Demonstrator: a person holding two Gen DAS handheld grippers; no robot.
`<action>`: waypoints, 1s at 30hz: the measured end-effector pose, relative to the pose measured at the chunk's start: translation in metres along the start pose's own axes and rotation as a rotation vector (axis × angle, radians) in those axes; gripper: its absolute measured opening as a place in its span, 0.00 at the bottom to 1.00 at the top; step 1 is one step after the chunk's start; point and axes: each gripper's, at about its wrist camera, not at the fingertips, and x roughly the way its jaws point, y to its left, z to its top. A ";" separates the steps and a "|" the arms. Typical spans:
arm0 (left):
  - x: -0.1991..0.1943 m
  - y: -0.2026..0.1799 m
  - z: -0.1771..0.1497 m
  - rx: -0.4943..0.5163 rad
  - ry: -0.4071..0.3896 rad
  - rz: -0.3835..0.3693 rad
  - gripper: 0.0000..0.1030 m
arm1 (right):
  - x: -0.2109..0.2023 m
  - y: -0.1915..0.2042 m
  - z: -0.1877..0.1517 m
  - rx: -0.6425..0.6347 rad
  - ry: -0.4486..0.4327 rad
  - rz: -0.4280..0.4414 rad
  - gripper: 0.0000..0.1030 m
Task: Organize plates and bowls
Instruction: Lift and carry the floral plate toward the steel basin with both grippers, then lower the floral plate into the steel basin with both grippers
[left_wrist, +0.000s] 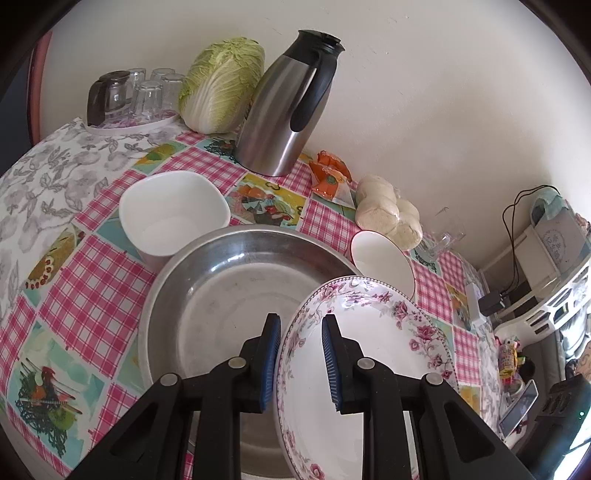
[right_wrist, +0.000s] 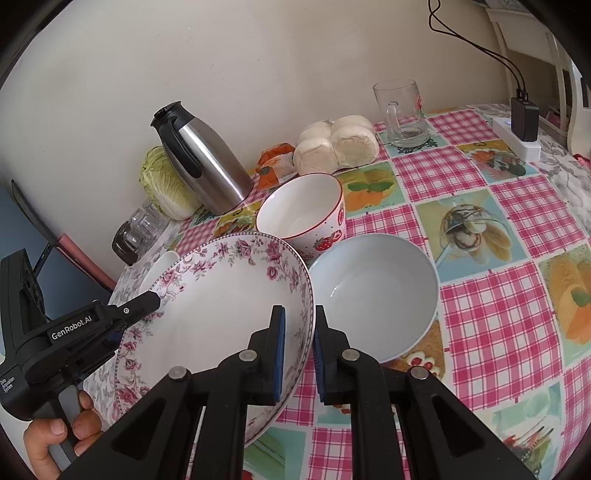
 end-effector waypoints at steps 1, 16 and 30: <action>0.000 0.002 0.001 -0.003 -0.001 0.001 0.25 | 0.001 0.001 0.001 -0.002 0.000 0.001 0.14; 0.010 0.031 0.022 -0.051 -0.032 0.042 0.25 | 0.027 0.028 0.006 -0.076 -0.011 0.021 0.14; 0.027 0.054 0.031 -0.075 -0.034 0.077 0.25 | 0.055 0.039 0.002 -0.106 0.020 0.019 0.14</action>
